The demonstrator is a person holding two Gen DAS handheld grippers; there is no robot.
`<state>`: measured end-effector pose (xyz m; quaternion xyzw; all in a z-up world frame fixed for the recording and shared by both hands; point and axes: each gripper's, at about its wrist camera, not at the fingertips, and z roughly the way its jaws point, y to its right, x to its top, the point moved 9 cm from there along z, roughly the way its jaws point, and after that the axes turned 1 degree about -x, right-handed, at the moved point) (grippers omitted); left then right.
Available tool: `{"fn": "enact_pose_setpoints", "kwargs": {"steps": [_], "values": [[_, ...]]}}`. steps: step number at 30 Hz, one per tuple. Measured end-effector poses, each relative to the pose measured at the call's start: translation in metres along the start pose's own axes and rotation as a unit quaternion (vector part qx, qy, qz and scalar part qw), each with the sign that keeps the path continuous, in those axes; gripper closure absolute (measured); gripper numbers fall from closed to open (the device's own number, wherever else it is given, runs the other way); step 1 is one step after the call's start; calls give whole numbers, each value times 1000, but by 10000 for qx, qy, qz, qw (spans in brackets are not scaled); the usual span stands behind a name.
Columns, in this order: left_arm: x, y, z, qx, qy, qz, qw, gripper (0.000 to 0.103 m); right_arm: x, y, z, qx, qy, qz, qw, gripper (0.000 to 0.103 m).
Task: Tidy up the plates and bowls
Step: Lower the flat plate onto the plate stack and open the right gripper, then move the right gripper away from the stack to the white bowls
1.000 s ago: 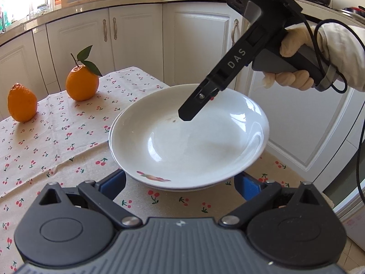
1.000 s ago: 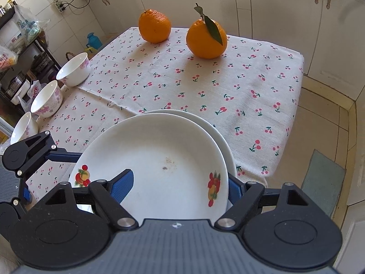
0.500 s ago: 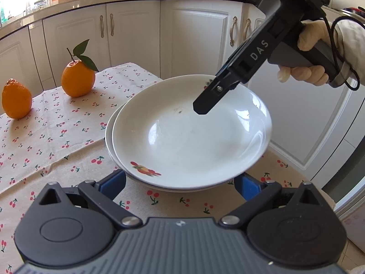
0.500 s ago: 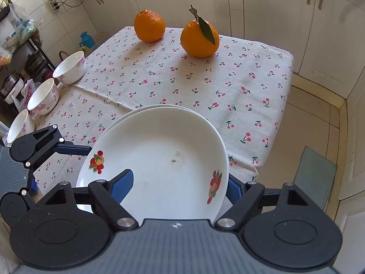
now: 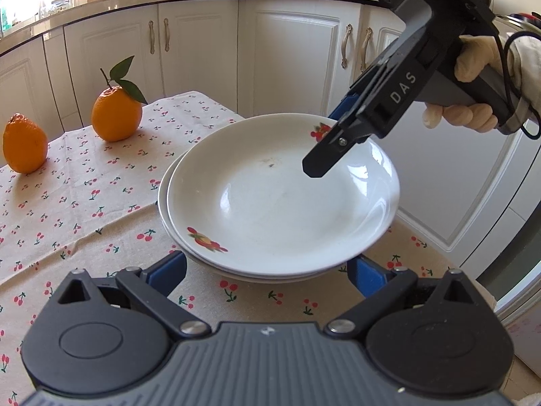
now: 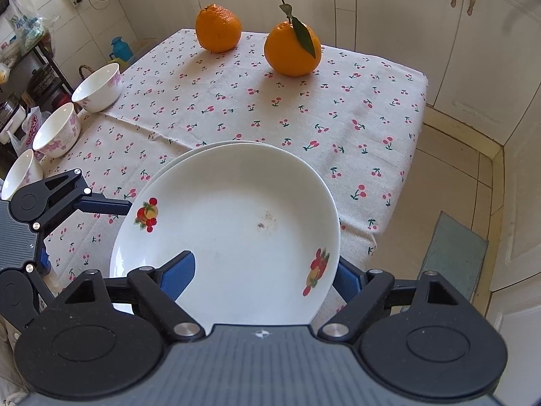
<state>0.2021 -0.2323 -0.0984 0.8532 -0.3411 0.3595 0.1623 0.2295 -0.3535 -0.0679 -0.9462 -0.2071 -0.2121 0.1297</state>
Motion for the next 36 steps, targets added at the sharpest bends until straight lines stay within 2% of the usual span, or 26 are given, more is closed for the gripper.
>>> {"fn": "enact_pose_setpoints", "kwargs": {"steps": [8, 19, 28, 36], "values": [[1, 2, -6, 37, 73, 52, 10000, 3, -3, -8, -7, -28, 131, -24, 9999, 2], [4, 2, -36, 192, 327, 171, 9991, 2, -2, -42, -27, -546, 684, -87, 9961, 0], [-3, -5, -76, 431, 508, 170, 9976, 2, -2, -86, -37, -953, 1104, -128, 9892, 0], [-26, -29, -131, 932, 670, -65, 9934, 1, 2, -148, -42, -1093, 1700, -317, 9788, 0]]}}
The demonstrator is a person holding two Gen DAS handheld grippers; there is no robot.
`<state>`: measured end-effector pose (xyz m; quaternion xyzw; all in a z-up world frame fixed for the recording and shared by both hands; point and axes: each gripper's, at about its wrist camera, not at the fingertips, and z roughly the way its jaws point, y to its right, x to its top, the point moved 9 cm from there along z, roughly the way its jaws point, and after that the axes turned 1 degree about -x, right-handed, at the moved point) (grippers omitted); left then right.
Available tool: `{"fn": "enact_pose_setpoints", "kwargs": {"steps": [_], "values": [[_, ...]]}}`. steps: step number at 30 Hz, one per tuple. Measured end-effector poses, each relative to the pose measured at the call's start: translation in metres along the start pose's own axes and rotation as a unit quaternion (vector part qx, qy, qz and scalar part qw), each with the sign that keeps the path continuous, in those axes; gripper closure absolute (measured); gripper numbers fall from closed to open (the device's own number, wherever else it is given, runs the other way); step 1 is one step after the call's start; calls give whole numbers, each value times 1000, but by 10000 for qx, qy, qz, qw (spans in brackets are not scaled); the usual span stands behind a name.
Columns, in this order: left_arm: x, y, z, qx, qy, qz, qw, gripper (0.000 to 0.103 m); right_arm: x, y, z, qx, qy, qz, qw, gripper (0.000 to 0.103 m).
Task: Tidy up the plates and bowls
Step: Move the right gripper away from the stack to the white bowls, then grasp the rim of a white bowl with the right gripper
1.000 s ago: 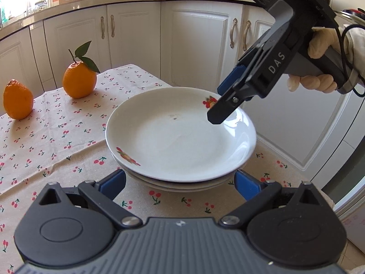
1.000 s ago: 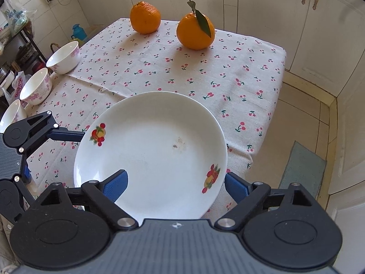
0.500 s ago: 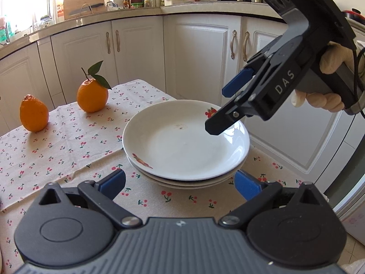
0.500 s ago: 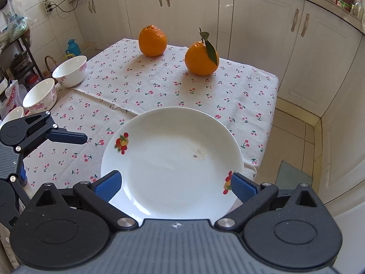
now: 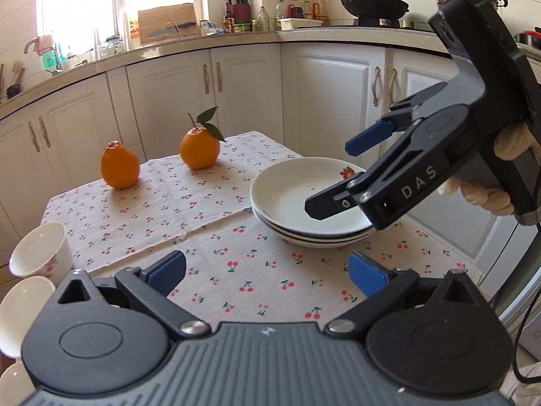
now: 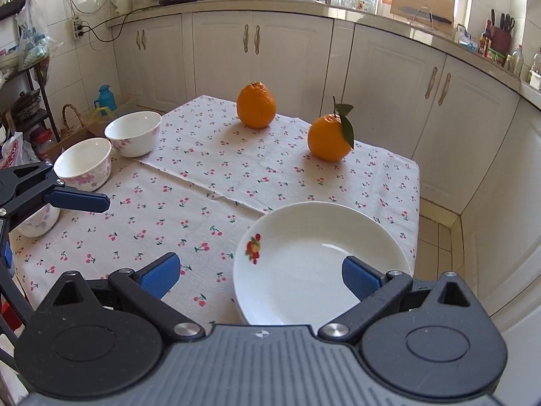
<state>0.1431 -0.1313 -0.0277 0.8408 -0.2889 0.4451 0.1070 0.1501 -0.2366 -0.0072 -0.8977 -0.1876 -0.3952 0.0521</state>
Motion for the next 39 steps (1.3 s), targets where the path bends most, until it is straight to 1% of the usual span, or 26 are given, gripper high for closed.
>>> {"fn": "enact_pose_setpoints", "kwargs": {"steps": [5, 12, 15, 21, 23, 28, 33, 36, 39], "values": [[-19, -25, -33, 407, 69, -105, 9991, 1, 10, -44, 1, 198, 293, 38, 9994, 0], [-51, -70, -73, 976, 9, -194, 9950, 1, 32, -114, 20, 740, 399, -274, 9961, 0], [-69, -94, -88, 1234, -40, -309, 9919, 1, 41, -143, 31, 961, 377, -392, 9939, 0], [-107, -138, -108, 1520, -224, -581, 9864, 1, 53, -196, 52, 1239, 280, -715, 9893, 0], [-118, -147, -112, 1555, -293, -606, 9855, 1, 55, -211, 58, 1332, 219, -752, 9880, 0], [-142, -163, -105, 1463, -482, -631, 9861, 1, 54, -247, 69, 1646, 60, -945, 9818, 0], [-151, -170, -95, 1330, -546, -616, 9877, 1, 51, -272, 77, 1945, -125, -1059, 9751, 1], [-151, -171, -91, 1222, -541, -666, 9888, 3, 49, -282, 84, 2108, -265, -1041, 9716, 5], [-152, -173, -89, 1134, -527, -685, 9898, 4, 47, -288, 92, 2215, -390, -1012, 9691, 13]]}}
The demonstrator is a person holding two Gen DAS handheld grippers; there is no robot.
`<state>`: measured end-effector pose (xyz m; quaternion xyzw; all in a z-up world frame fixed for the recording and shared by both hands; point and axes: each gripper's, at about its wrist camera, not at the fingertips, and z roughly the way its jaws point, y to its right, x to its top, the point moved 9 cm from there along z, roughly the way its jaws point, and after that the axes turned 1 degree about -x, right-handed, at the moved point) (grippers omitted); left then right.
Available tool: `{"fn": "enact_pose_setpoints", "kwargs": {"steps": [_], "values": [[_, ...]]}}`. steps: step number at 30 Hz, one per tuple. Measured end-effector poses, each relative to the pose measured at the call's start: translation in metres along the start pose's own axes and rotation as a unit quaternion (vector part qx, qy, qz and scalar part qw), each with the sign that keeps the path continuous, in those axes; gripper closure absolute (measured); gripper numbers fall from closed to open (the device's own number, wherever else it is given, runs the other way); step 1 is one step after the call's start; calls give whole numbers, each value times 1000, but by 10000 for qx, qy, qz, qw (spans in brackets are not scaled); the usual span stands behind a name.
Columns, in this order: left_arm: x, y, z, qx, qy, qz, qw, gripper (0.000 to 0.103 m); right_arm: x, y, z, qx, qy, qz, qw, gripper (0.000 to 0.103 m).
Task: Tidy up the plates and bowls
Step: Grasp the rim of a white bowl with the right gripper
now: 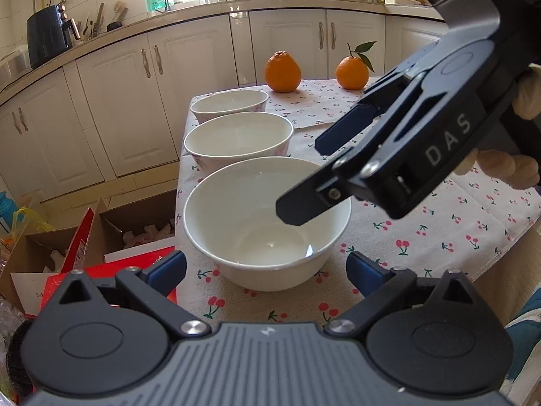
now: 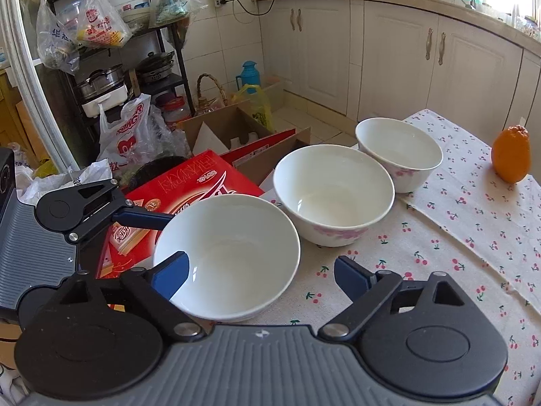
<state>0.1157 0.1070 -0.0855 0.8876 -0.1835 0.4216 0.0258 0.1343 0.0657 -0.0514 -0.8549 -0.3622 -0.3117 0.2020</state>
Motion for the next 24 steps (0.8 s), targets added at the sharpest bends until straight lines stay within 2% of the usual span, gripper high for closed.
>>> {"fn": "enact_pose_setpoints", "kwargs": {"steps": [2, 8, 14, 24], "values": [[-1, -1, 0, -96, 20, -7, 10000, 6, 0, 1, 6, 65, -26, 78, 9999, 20], [-1, -1, 2, -217, 10, -1, 9998, 14, -4, 4, 17, 276, -127, 258, 9992, 30], [2, -3, 2, -217, 29, -2, 9998, 15, -2, 2, 16, 499, -80, 350, 9981, 33], [4, 1, 0, -199, 10, 45, 9998, 18, -4, 4, 9, 492, -43, 401, 9980, 33]]}}
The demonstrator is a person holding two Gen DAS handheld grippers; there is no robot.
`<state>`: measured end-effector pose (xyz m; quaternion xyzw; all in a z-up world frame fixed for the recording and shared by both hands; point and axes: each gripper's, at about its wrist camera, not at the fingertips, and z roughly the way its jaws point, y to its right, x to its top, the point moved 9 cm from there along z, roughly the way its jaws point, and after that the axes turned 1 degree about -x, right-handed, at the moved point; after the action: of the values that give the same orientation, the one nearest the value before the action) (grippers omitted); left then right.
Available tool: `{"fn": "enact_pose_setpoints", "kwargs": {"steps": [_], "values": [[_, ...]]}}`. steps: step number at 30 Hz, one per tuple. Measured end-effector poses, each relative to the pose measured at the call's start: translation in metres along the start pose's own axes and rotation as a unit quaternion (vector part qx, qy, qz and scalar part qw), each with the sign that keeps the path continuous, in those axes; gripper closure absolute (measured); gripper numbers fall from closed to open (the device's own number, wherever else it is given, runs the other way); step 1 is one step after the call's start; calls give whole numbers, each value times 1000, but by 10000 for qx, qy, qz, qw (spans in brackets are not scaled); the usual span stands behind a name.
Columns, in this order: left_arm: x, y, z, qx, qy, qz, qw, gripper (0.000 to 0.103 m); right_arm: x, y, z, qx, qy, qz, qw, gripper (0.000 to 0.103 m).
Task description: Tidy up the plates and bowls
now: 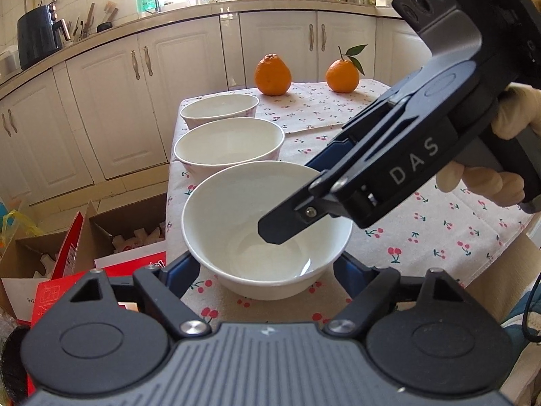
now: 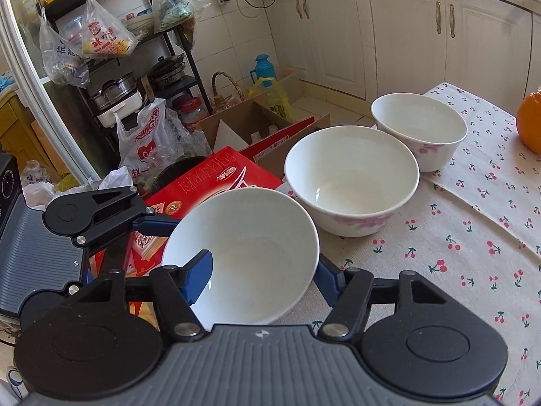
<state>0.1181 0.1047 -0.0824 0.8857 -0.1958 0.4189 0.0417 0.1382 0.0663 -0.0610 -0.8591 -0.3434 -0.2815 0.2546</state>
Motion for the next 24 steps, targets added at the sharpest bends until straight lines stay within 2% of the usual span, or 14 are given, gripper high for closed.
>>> {"fn": "enact_pose_setpoints", "kwargs": {"steps": [9, 24], "values": [[14, 21, 0, -161, 71, 213, 9996, 18, -8, 14, -24, -140, 78, 176, 9997, 33], [52, 90, 21, -828, 323, 793, 9929, 17, -43, 68, -90, -897, 390, 683, 9929, 32]]}}
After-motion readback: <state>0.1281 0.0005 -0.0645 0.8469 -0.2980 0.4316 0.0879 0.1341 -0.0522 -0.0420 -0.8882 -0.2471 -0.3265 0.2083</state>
